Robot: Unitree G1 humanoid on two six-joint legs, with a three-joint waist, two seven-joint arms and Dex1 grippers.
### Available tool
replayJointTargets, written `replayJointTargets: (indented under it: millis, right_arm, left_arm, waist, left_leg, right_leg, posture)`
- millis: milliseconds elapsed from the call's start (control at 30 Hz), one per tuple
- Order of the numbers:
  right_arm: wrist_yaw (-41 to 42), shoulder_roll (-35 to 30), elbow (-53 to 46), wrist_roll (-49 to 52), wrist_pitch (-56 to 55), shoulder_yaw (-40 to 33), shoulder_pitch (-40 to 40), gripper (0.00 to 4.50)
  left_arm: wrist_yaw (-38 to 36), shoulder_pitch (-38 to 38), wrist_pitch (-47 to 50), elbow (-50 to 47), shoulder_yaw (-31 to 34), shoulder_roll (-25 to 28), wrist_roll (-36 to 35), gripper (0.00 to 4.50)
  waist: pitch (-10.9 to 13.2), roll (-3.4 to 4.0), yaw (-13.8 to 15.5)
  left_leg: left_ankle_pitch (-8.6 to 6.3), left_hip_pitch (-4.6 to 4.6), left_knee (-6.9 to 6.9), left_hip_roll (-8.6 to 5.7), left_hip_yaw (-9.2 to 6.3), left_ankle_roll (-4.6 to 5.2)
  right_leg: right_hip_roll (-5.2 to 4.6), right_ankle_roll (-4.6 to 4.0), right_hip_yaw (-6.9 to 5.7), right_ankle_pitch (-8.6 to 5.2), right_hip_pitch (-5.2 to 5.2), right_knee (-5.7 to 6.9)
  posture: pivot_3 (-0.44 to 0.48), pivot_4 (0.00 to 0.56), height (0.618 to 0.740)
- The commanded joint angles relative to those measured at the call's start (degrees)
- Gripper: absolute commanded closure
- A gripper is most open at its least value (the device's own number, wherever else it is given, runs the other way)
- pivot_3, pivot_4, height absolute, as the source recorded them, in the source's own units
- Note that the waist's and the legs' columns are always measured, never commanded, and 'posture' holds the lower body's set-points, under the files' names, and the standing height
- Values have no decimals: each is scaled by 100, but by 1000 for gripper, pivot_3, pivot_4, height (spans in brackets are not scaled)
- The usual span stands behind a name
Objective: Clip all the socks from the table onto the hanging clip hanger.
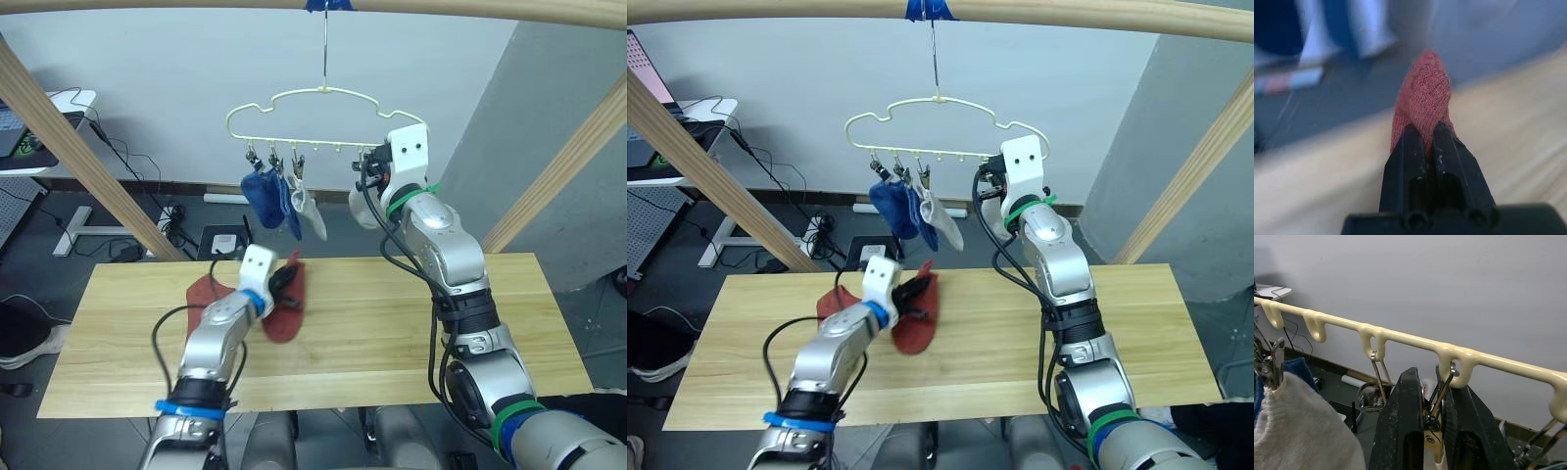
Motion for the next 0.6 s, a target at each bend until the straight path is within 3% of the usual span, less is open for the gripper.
replayJointTargets:
  millis: [33, 333, 600]
  right_arm:
    - [-9, 17, -416, 55, -1, -44, -80, 4360]
    - [-3, 50, -520, 56, 82, -36, -96, 4360]
    - [-4, 83, -592, 46, 133, -17, -69, 4360]
  left_arm:
    - [135, -252, -37, -321, -175, -366, -118, 4500]
    - [511, -1142, -672, 707, -194, -1153, 4, 4500]
    - [577, -1739, -1140, 1531, -54, -1289, -10, 4500]
  waist:
    - [0, 0, -15]
    - [0, 0, -129]
    - [1, -1, -151]
  left_leg:
    - [0, 0, -1, 0, 1, 0]
    - [0, 0, -1, 0, 0, 1]
    - [0, -3, -3, 0, 1, 1]
  right_leg:
    - [0, 0, 0, 0, 0, -2]
    - [5, 1, 1, 0, -1, 0]
    - [6, 3, 0, 0, -3, -3]
  posture:
    - [-167, 261, 740]
    - [-179, 254, 740]
    - [-192, 250, 740]
